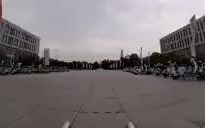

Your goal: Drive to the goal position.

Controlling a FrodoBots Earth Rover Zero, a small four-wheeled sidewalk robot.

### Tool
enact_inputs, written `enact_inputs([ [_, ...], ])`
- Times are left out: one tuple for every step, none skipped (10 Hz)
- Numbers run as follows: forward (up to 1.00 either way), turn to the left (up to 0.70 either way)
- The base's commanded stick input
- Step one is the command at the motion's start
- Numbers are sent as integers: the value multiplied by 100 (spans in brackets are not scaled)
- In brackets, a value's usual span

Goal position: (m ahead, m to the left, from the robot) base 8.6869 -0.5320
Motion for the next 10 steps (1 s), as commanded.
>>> enact_inputs([
  [60, 0],
  [60, 0],
  [60, 0],
  [60, 0],
  [60, 0],
  [60, 0],
  [60, 0],
  [60, 0],
  [60, 0],
  [60, 0],
])
